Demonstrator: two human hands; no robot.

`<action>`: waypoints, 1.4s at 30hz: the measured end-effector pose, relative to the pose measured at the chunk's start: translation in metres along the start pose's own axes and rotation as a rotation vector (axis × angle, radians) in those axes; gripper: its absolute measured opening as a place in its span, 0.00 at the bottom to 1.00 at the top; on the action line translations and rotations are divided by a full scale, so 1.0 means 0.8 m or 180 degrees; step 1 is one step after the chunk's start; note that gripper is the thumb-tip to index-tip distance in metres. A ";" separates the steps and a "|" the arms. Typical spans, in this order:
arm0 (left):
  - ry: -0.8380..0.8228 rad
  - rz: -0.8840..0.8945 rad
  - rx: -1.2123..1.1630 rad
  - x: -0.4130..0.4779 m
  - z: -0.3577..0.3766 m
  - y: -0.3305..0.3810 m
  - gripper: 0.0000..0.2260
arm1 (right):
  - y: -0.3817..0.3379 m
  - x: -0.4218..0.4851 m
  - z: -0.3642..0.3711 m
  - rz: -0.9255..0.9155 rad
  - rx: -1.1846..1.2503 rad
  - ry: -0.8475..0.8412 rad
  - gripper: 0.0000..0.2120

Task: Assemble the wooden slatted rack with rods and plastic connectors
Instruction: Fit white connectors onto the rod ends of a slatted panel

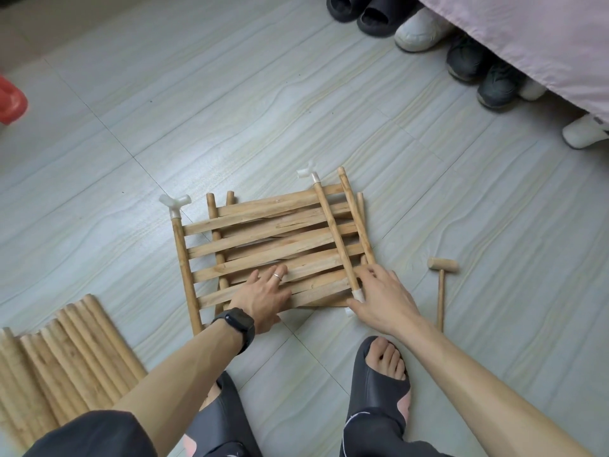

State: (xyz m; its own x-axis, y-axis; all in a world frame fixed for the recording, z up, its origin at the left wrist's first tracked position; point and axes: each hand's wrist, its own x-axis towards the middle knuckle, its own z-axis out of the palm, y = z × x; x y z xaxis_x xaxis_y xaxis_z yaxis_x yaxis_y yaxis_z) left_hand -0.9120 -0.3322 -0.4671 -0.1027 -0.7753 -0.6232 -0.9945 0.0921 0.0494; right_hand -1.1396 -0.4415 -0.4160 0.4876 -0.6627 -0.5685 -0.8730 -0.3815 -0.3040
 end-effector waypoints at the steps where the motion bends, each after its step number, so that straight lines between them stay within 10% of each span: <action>1: -0.0092 -0.0032 -0.0020 -0.002 -0.012 0.001 0.23 | -0.015 0.004 -0.012 -0.0159 -0.0068 0.0053 0.27; 10: 0.0682 -0.0457 -0.0549 -0.092 -0.058 -0.075 0.11 | -0.188 0.045 -0.077 -0.1257 -0.1127 0.0035 0.23; 15: 0.1728 -0.2477 -0.2502 -0.188 0.049 -0.126 0.06 | -0.252 0.065 -0.046 -0.1703 -0.1625 -0.0347 0.23; 28: 0.0959 -0.5606 -0.3625 -0.283 0.255 -0.154 0.29 | -0.238 0.090 0.056 -0.1520 -0.2443 -0.1300 0.35; 35: 0.0441 -0.5111 -0.3466 -0.318 0.294 -0.176 0.19 | -0.221 0.068 0.066 -0.1604 -0.2476 -0.1158 0.40; 42: 0.2430 -0.4152 -0.4927 -0.309 0.194 -0.179 0.06 | -0.227 0.069 0.049 -0.1475 -0.1855 -0.1036 0.38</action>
State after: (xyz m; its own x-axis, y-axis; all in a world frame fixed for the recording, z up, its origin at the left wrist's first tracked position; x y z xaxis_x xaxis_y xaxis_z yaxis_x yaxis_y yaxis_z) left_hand -0.7414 -0.0572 -0.4413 0.8715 -0.0306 -0.4895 0.3337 -0.6943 0.6376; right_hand -0.9550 -0.3836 -0.4222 0.6902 -0.1686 -0.7037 -0.3915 -0.9049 -0.1672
